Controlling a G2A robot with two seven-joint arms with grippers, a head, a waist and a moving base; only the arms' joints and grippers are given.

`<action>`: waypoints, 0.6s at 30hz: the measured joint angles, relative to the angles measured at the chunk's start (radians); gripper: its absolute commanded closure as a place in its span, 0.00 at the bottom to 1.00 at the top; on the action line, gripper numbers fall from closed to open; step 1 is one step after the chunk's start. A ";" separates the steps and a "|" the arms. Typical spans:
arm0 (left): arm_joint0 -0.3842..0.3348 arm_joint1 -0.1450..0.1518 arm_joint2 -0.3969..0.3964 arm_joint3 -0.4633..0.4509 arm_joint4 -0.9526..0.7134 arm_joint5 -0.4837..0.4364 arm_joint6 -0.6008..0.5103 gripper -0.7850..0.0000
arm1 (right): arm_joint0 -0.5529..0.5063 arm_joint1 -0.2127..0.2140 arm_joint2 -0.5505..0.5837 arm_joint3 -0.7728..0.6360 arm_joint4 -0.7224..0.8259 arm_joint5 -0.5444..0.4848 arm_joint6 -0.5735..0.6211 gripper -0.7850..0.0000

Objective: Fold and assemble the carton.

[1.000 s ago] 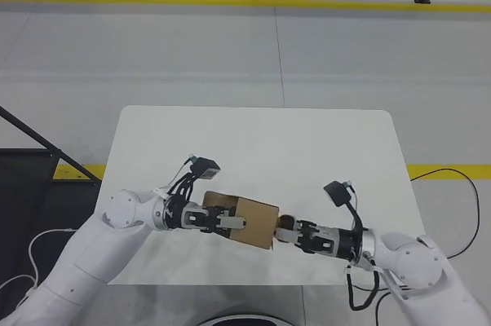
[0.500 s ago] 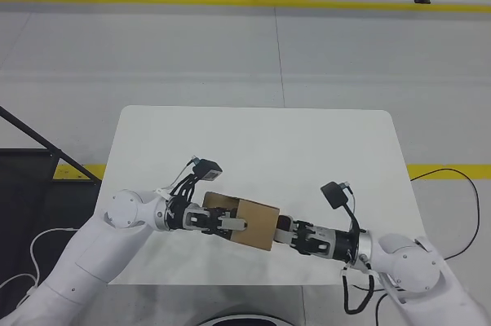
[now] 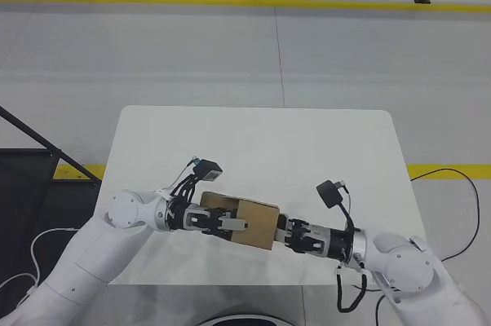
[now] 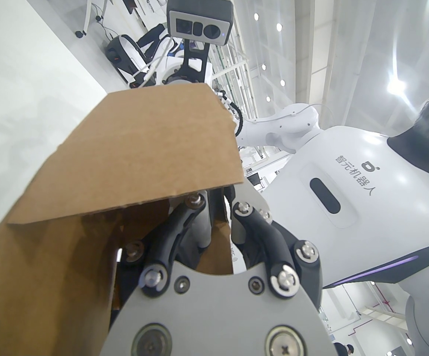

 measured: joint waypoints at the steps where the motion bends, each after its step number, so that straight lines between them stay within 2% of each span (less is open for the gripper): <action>1: 0.000 0.000 0.000 0.000 0.000 -0.001 0.001 1.00 | -0.001 0.000 0.001 -0.001 0.000 -0.003 -0.005 0.62; 9: 0.001 0.002 0.002 0.000 0.001 -0.006 0.006 1.00 | -0.005 -0.002 -0.001 0.000 0.035 -0.028 0.015 0.61; 18: -0.002 0.003 0.006 -0.002 -0.004 -0.007 0.007 1.00 | 0.018 -0.009 -0.032 0.003 0.008 -0.008 0.005 0.61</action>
